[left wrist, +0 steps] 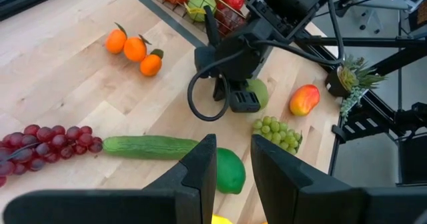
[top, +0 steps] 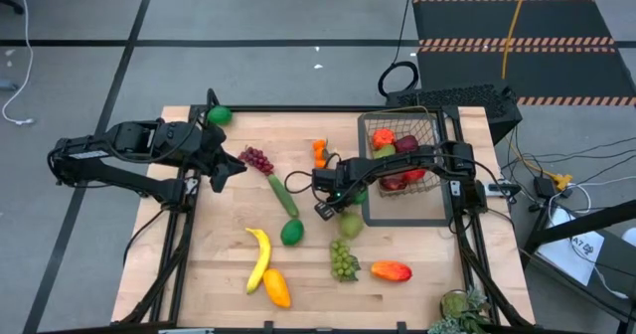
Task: Build produce basket
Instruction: Put the green pear into the wire basket
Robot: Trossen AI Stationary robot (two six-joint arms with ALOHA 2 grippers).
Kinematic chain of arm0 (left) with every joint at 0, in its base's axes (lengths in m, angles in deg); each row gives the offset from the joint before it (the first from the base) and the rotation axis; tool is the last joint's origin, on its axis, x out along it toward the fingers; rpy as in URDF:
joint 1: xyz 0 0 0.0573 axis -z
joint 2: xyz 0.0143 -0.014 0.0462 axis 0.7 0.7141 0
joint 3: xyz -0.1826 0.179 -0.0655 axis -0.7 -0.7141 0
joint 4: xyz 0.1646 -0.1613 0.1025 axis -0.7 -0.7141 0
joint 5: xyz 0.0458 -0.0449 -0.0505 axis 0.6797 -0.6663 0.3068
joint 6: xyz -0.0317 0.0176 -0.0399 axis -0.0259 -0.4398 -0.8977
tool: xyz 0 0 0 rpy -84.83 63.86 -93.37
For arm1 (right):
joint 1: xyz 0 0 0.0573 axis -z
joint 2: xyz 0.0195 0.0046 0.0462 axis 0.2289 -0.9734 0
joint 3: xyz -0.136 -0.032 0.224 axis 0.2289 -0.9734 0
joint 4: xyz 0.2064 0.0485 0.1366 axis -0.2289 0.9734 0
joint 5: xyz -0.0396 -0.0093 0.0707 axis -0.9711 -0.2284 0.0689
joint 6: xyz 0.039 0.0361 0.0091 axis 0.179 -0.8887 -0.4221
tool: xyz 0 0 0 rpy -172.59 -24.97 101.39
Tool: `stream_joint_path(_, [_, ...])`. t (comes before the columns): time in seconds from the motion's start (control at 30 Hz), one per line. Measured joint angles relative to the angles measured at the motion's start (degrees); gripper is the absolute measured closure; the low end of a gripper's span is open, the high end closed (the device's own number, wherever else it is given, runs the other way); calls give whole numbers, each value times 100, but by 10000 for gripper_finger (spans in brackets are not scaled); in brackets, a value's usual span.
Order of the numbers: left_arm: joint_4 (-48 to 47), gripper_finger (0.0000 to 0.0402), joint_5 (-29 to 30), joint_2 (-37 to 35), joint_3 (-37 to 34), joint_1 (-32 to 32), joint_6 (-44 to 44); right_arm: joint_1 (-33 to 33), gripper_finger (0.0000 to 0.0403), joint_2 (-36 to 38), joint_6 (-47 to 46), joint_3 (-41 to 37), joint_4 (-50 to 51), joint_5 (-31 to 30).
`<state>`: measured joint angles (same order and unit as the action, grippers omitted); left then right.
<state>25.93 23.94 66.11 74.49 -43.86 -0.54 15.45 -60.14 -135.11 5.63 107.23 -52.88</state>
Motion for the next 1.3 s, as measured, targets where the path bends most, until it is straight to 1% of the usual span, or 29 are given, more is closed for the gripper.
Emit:
stream_joint_path(0.17, [0, 309, 0, 0, 0, 1, 20, 0, 387, 4, -150, -1, 0, 131])
stream_joint_path(0.33, [-2, 309, 2, 0, 0, -1, 27, -21, 398, 207, -124, -41, -223, 230])
stream_joint_path(0.53, [-41, 309, 12, 0, 0, -1, 81, -9, 399, 580, -142, -34, -720, 139])
stream_joint_path(0.63, [-48, 309, 44, 0, 0, -1, 82, -9, 400, 752, -223, -34, -808, 42])
stream_joint_path(1.0, [-45, 309, 207, 79, 0, -14, 67, 189, 401, 1687, -113, -21, -914, -8])
stream_joint_path(1.3, [-32, 309, 216, 454, 0, -17, -162, 705, 401, 2636, 374, -14, -919, -6])
